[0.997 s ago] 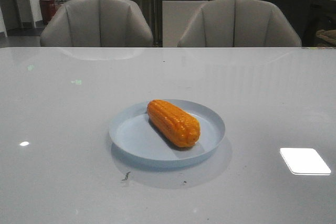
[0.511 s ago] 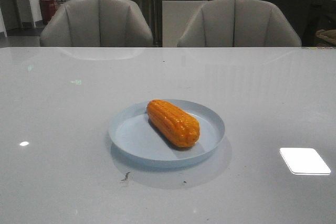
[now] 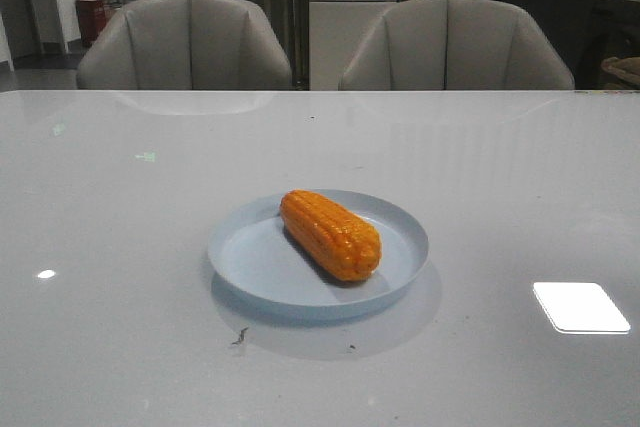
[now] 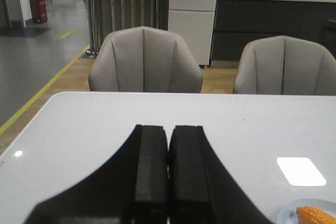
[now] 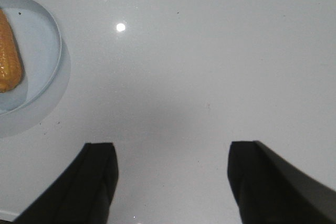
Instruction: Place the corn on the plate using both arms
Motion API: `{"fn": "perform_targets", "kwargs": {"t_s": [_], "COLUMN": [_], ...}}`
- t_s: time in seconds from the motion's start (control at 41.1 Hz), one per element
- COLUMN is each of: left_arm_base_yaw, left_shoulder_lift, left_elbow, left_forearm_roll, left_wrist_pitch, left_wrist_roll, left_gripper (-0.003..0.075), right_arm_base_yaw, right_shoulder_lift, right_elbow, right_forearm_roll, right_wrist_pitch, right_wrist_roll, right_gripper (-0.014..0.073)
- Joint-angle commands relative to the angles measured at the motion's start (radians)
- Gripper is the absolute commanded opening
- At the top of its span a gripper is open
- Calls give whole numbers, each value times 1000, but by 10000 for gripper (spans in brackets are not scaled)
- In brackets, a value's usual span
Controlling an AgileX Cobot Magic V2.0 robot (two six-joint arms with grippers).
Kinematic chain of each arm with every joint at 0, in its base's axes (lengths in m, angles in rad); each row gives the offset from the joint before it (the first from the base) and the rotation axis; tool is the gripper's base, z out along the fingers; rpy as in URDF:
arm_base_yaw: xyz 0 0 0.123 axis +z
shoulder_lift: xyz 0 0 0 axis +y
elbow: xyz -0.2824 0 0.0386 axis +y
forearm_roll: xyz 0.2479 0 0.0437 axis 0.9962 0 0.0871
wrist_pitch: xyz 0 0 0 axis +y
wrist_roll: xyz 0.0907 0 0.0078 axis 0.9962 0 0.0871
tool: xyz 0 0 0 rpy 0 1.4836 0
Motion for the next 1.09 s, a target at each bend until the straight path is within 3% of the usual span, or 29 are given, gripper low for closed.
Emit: {"fn": "perform_targets", "kwargs": {"t_s": [0.0,0.195,0.438,0.705,1.07], "left_arm_base_yaw": [-1,-1,-1,1,1], "left_shoulder_lift": [-37,-157,-351,-355,-355], "left_elbow": [28,192,383,531,529], "left_forearm_roll": [-7,-7,-4,-4,-9], "left_wrist_pitch": [-163,-244,-250,-350,-323], "left_wrist_roll": [0,0,50,64,64], "left_gripper": [94,94,94,94,94], "right_arm_base_yaw": [-5,-5,-5,-5,-5], "right_shoulder_lift": [-16,-16,-16,-15,-12], "right_elbow": [-24,-24,-24,-23,-23], "right_forearm_roll": [-2,-2,-2,-2,-2], "right_wrist_pitch": [-65,-65,-65,-68,-69], "right_wrist_roll": [-8,-8,-8,-8,-8], "right_gripper": [550,550,550,550,550]}}
